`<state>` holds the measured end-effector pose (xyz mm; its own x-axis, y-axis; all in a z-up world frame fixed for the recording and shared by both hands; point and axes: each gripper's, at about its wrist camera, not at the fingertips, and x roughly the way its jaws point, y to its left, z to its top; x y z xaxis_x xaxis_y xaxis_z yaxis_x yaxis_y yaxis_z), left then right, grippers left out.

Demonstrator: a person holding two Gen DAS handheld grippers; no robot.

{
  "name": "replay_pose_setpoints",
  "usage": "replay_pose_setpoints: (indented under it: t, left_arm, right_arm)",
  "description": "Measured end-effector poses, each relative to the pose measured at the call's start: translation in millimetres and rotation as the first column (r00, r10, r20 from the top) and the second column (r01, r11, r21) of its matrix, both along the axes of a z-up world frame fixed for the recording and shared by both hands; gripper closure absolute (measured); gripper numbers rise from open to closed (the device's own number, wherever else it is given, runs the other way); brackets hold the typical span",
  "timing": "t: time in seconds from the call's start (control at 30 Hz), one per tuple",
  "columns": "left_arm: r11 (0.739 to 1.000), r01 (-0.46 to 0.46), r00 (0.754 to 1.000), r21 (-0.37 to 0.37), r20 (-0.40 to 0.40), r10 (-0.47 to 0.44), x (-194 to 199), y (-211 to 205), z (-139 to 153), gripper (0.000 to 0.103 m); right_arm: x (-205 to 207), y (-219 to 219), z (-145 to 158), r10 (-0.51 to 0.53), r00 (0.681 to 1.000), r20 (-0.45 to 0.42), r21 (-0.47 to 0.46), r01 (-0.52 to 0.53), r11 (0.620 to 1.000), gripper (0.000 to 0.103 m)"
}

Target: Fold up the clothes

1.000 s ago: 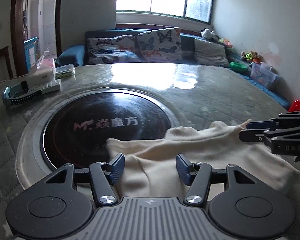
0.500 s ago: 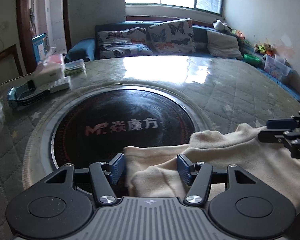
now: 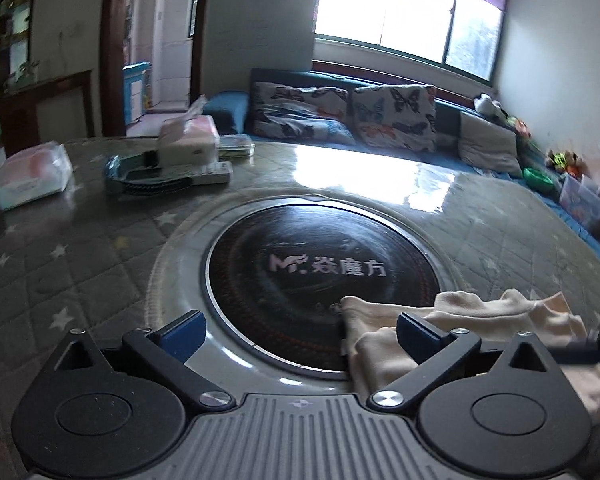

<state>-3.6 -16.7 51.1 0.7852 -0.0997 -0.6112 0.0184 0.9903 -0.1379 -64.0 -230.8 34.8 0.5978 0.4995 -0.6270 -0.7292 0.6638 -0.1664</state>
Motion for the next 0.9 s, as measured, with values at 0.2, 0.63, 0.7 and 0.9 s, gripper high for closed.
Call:
replay_pose_setpoints:
  t: [0.2,0.63,0.7,0.9]
  left_arm:
    - [0.994,-0.038,0.998,-0.103,-0.057,0.033,-5.9,15.7,-3.3,0.000]
    - [0.926,-0.092,0.988,-0.367,-0.148,0.040,-12.4,25.7,-10.6,0.000]
    - [0.909,-0.100,0.987,-0.405,-0.159,0.037,-12.1,25.5,-10.9,0.000]
    - [0.830,-0.148,0.975,-0.537,-0.222,0.030,-6.2,24.3,-19.5,0.001]
  right_arm:
    - [-25.6,47.9,-18.4,0.150,0.987,0.057,-0.123,-0.142,0.982,0.048]
    - [-20.0,62.3,-30.9,0.105,0.994,0.033,-0.119,-0.101,0.988,0.082]
    - [-12.1,51.9,-23.8,0.068,0.998,-0.015,-0.041,-0.069,0.997,0.085]
    - [2.0,24.8,-3.2,0.001,0.996,-0.088,0.146,0.012,0.989,0.086]
